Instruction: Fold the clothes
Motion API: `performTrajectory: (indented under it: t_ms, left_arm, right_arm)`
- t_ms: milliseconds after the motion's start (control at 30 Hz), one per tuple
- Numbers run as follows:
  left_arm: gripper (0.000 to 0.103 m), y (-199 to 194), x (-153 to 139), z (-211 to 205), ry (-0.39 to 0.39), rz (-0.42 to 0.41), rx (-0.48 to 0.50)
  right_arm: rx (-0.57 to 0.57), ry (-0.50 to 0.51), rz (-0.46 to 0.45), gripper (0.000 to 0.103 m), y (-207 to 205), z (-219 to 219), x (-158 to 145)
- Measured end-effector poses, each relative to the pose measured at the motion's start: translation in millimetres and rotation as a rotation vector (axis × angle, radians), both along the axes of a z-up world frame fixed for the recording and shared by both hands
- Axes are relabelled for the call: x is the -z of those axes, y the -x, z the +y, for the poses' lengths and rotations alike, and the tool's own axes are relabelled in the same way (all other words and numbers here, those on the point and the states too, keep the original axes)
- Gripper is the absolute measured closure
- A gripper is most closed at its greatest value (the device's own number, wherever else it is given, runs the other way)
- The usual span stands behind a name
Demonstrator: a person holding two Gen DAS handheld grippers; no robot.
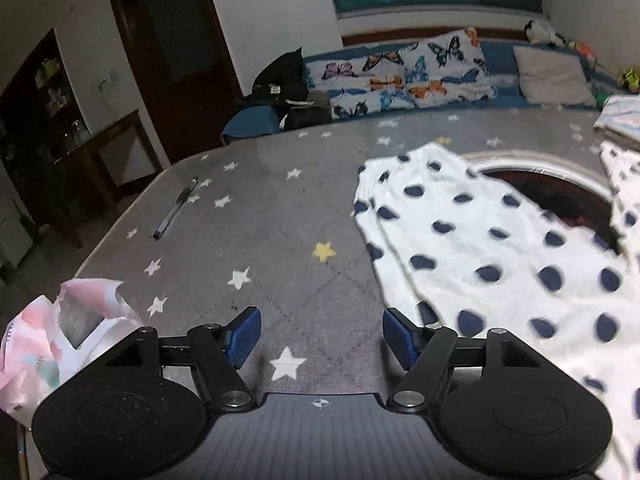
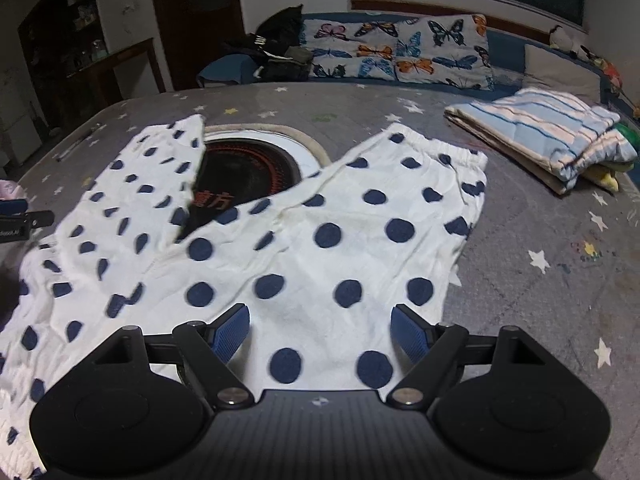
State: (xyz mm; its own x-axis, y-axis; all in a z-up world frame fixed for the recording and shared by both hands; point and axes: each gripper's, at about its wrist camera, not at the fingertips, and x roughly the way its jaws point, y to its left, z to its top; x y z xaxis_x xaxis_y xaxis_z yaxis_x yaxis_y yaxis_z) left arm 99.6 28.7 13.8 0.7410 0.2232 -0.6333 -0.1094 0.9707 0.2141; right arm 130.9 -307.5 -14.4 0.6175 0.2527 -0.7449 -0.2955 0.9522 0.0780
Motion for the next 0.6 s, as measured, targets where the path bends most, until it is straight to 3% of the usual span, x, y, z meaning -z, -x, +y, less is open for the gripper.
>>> performTrajectory:
  t_ms: [100,233,333,600]
  left_arm:
    - [0.033,9,-5,-15,0.028,-0.007,0.078]
    - [0.032,17,6,-35,0.001,0.031,0.164]
    - [0.031,22,15,-38,-0.038,0.049,0.171]
    - [0.032,39,-2,-34,-0.041,0.007,0.160]
  right_arm:
    - [-0.042,-0.003,-0.006,0.023,8,8,-4]
    - [-0.083,-0.001,0.006,0.023,18,18,-3]
    - [-0.099,0.016,0.015,0.023,25,18,-2]
    - [-0.062,0.071,0.015,0.023,30,1,-10]
